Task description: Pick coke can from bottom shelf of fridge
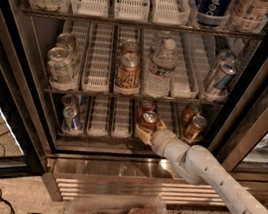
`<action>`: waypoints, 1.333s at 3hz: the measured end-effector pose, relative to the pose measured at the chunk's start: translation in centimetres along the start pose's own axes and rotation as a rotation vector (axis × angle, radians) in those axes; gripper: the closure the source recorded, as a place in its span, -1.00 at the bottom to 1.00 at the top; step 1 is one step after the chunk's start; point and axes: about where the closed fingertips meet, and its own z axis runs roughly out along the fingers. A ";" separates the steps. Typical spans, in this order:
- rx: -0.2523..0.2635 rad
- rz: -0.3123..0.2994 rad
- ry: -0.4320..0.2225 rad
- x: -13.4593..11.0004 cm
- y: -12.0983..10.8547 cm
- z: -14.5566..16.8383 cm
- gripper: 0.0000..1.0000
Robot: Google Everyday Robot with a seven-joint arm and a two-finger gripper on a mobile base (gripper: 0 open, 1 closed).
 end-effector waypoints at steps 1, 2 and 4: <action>-0.012 -0.023 -0.010 -1.1 0.4 -0.4 1.00; -0.035 -0.062 -0.040 -3.2 1.4 -1.3 1.00; -0.132 -0.180 -0.001 -5.5 5.0 -5.3 1.00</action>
Offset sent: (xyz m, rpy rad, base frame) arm -0.0823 0.0109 0.1786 -0.0129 -0.3719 0.2232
